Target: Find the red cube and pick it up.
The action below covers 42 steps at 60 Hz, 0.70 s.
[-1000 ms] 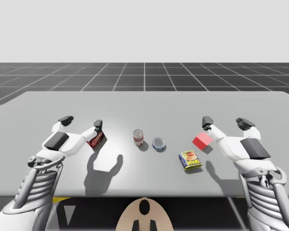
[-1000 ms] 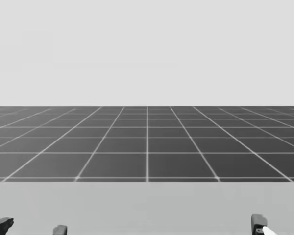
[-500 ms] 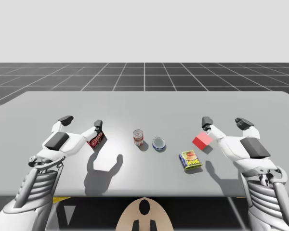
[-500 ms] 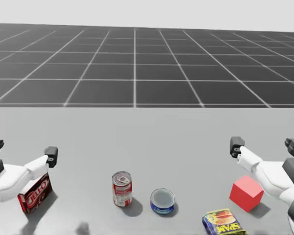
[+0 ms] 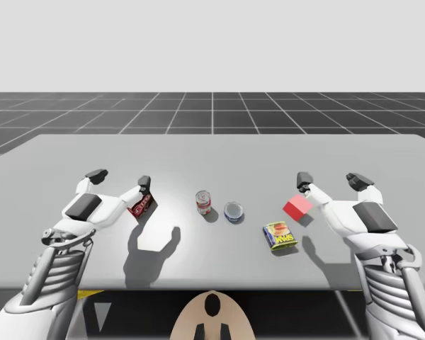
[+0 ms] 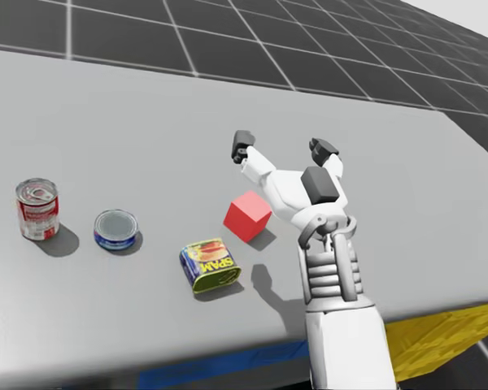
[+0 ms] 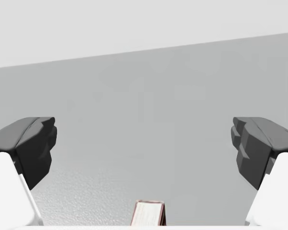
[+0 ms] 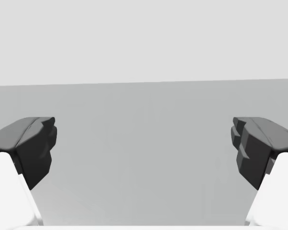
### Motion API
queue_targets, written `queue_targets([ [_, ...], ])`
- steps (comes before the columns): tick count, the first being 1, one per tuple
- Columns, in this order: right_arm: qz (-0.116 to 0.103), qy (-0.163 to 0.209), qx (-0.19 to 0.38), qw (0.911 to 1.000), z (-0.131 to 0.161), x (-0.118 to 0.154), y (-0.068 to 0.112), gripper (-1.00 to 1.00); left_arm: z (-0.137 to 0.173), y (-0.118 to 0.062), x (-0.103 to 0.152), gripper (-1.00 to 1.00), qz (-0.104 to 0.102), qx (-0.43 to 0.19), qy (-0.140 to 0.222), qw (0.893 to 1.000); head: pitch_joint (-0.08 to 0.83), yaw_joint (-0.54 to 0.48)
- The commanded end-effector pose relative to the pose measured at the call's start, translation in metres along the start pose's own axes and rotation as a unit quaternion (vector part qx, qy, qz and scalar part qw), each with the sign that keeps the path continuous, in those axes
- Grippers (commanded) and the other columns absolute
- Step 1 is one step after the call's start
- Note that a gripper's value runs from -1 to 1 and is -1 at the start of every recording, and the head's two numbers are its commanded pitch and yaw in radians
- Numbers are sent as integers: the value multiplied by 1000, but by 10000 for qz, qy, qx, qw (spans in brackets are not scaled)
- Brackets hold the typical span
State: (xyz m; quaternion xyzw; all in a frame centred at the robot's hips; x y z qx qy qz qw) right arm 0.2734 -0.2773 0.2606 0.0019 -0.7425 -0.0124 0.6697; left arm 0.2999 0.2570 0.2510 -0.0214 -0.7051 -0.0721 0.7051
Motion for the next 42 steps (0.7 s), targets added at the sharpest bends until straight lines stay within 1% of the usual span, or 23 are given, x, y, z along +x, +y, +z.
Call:
queue_targets([
  [1, 6, -2, 15, 10000, 0, 0, 0, -1000, 0, 0, 1, -1000, 26, -14, -21, 10000, 644, -505],
  [5, 1, -5, 27, 10000, 0, 0, 0, -1000, 0, -1, 1, -1000, 31, -18, -23, 10000, 647, -504],
  [12, -129, -6, 312, 9994, 3, 3, 2, -1000, 0, -1, 1, -1000, 39, -6, -26, 10000, 640, -485],
  [15, -127, 0, 319, 9994, 4, 5, 2, -1000, 0, -1, 1, -1000, 42, 1, -27, 10000, 636, -479],
  [16, -232, 12, 426, 9988, 8, 8, 1, -1000, 0, -1, 1, -1000, 47, 6, -29, 10000, 632, -472],
  [19, -274, -35, 470, 9985, 12, 10, -1, -1000, 0, -1, 1, -1000, 48, 8, -29, 10000, 629, -466],
  [25, -47, -37, 673, 9977, 24, 14, -6, -1000, 0, -1, 1, -1000, 57, 3, -30, 10000, 624, -458],
  [27, 161, -110, 696, 9974, 27, 12, -9, -1000, 0, -1, 1, -1000, 51, 2, -32, 10000, 623, -457],
  [28, 98, 52, 853, 9963, 29, 12, -11, -1000, 0, -1, 1, -1000, 51, 1, -33, 10000, 623, -456],
  [30, -72, 120, 845, 9963, 32, 10, -12, -1000, 0, -1, 1, -1000, 52, -1, -34, 10000, 623, -454],
  [31, -96, 100, 959, 9953, 33, 9, -14, -1000, 0, -1, 1, -1000, 52, -2, -35, 10000, 622, -454],
  [32, -1, 82, 1185, 9929, 35, 7, -17, -1000, 0, -1, 1, -1000, 53, -3, -34, 10000, 620, -454],
  [34, 114, 75, 1275, 9917, 36, 4, -22, -1000, 0, -1, 1, -1000, 50, -2, -35, 10000, 620, -453],
  [37, 182, 270, 1413, 9894, 39, -2, -29, -1000, 0, -1, 1, -1000, 44, -2, -36, 10000, 617, -453],
  [39, 275, 350, 1604, 9860, 41, -8, -36, -1000, 0, -1, 1, -1000, 47, -8, -37, 10000, 617, -455],
  [41, 287, 467, 1700, 9839, 43, -11, -39, -1000, 0, -1, 1, -1000, 44, -9, -38, 10000, 617, -455],
  [42, 330, 503, 1771, 9823, 44, -14, -40, -1000, 0, -1, 1, -1000, 40, -9, -38, 10000, 617, -455],
])
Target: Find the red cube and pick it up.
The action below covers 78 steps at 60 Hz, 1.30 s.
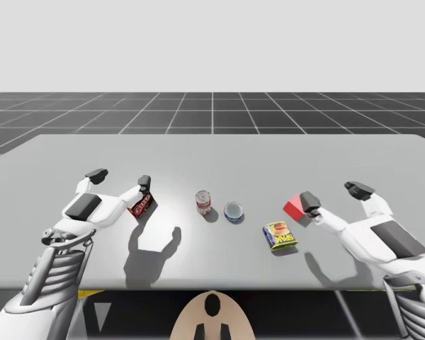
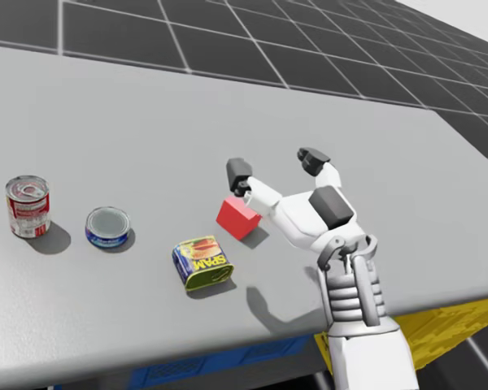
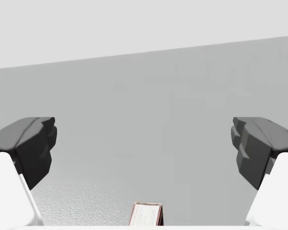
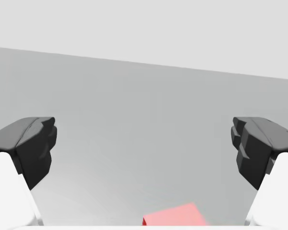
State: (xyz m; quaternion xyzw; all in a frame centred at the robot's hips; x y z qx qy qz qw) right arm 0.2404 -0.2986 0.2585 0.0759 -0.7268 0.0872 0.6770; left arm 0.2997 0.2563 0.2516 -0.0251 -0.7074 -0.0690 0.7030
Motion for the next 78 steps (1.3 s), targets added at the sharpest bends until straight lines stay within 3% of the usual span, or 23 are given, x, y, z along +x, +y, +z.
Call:
queue_targets([
  [1, 239, 432, 655, 9966, 16, -20, -17, -1000, 0, 0, 0, -1000, -9, -7, -4, 10000, 617, -456],
  [7, 436, 755, 997, 9912, 21, -36, -25, -1000, 0, 0, 0, -1000, -11, -11, -6, 10000, 619, -457],
  [19, 306, 1049, 1272, 9858, 17, -52, -45, -1000, -1, 0, 0, -1000, -16, -12, -2, 10000, 620, -460],
  [26, 372, 1147, 1334, 9837, 7, -62, -58, -1000, -1, 0, 0, -1000, -13, -7, -5, 10000, 621, -461],
  [38, 271, 1453, 1482, 9778, -14, -77, -72, -1000, -1, 0, 0, -1000, -12, 0, -2, 10000, 623, -460],
  [45, 354, 1660, 1429, 9751, -31, -89, -79, -1000, -1, -1, 0, -1000, -16, -3, -3, 10000, 627, -460],
  [58, 187, 1925, 1599, 9680, -54, -99, -78, -1000, -1, -1, 0, -1000, -14, -3, -4, 10000, 629, -460],
  [75, 392, 2162, 1591, 9625, -72, -113, -70, -1000, -1, -1, 0, -1000, -8, -31, -30, 10000, 635, -461],
  [77, 413, 2128, 1550, 9638, -71, -113, -70, -870, -2, -1, 0, -1000, -8, -28, -29, 10000, 635, -461],
  [78, 396, 2141, 1559, 9635, -71, -113, -70, -622, -2, -1, 0, -1000, -8, -28, -29, 10000, 635, -461],
])
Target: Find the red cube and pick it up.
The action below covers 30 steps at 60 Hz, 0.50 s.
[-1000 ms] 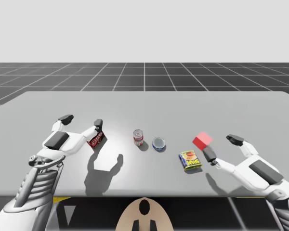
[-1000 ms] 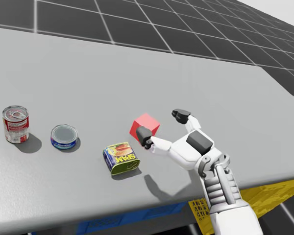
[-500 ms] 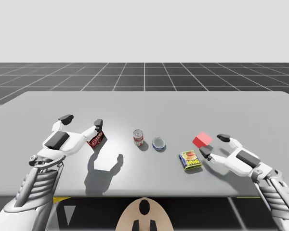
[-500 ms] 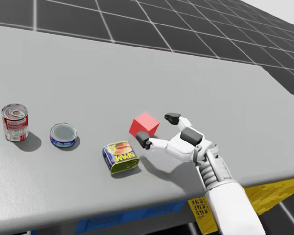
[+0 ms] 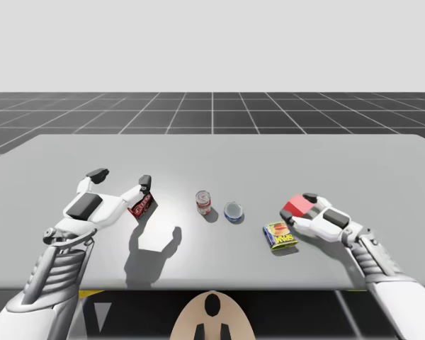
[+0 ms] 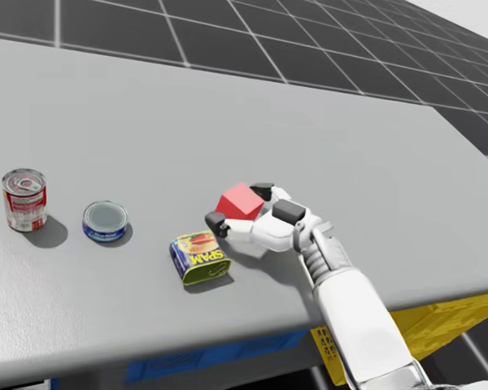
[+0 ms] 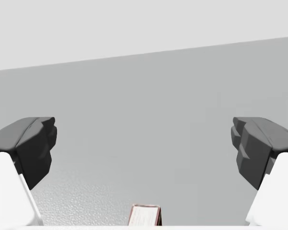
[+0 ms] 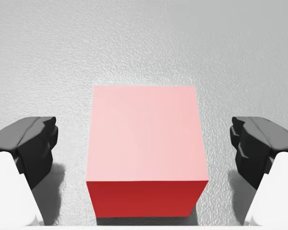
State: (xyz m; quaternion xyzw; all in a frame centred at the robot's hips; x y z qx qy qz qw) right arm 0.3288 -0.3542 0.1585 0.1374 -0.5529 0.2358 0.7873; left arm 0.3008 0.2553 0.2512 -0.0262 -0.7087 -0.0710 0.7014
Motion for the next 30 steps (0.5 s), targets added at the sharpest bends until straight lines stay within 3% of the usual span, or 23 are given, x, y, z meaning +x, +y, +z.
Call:
queue_targets([
  [1, 118, 70, -93, 9999, -5, -6, 2, 180, 0, -1, 0, -1000, -1, -5, -6, 10000, 635, -461],
  [2, 117, 93, -104, 9998, -5, -6, 1, 411, 0, -1, 0, -1000, -2, -5, -6, 10000, 634, -461],
  [3, 78, 143, -96, 9998, -4, -6, 1, 778, 0, -1, 0, -1000, -2, -5, -6, 10000, 634, -461],
  [5, 64, 193, -61, 9998, -3, -7, 1, 971, 0, -1, 0, -1000, -4, -11, -4, 10000, 634, -462],
  [17, 36, 281, -101, 9995, -1, -11, -3, 982, 0, -1, 0, -1000, -6, -12, -4, 10000, 620, -470],
  [30, 114, 265, -127, 9995, -1, -12, -4, 968, 1, -2, 0, -1000, -14, -5, 2, 10000, 418, -481],
])
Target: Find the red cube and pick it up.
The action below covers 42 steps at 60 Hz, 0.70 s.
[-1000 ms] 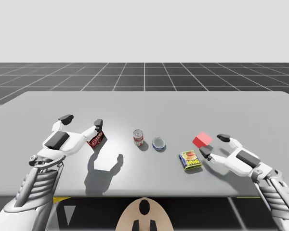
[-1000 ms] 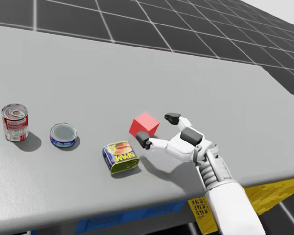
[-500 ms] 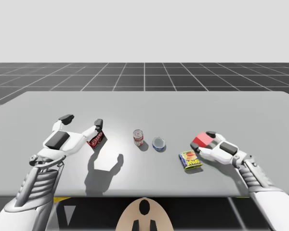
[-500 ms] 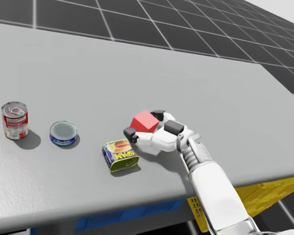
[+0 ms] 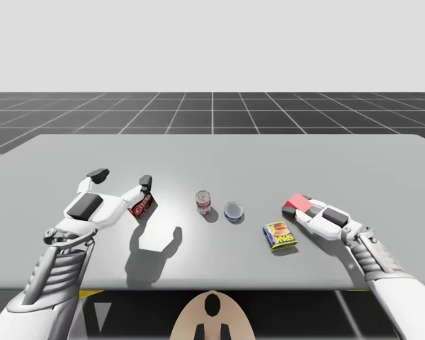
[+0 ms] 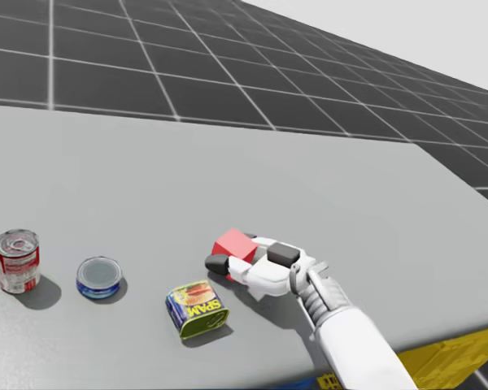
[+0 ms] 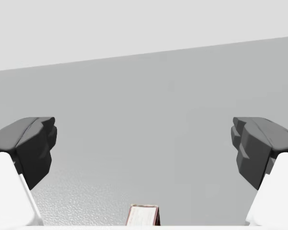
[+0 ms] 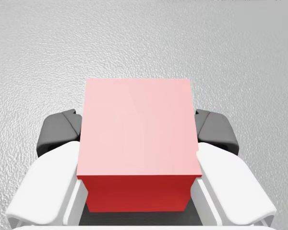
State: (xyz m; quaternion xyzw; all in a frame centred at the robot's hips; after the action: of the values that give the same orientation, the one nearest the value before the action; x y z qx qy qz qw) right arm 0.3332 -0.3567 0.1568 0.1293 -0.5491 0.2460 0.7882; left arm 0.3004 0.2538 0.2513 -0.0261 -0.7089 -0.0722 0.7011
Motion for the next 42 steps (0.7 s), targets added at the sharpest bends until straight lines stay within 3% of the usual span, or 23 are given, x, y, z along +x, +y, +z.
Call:
queue_targets([
  [1, -3, 198, -127, 9997, 2, -12, 0, 966, 1, -1, 0, -1000, -5, 2, 6, 10000, 409, -481],
  [10, 36, 133, -204, 9997, 6, -11, -1, 967, 1, -1, 0, -1000, -17, -12, 3, 10000, 319, -494],
  [20, 147, -204, -337, 9991, 21, 11, -2, 994, 1, -1, 0, -1000, -10, 11, -7, 10000, 302, -498],
  [31, 359, -918, -691, 9927, 59, 64, -1, 1000, 1, -1, 1, -1000, -5, 15, -7, 10000, 306, -505],
  [42, 643, -1833, -1002, 9758, 103, 123, 12, 1000, 1, -1, 1, -1000, 1, 21, 0, 10000, 304, -511],
])
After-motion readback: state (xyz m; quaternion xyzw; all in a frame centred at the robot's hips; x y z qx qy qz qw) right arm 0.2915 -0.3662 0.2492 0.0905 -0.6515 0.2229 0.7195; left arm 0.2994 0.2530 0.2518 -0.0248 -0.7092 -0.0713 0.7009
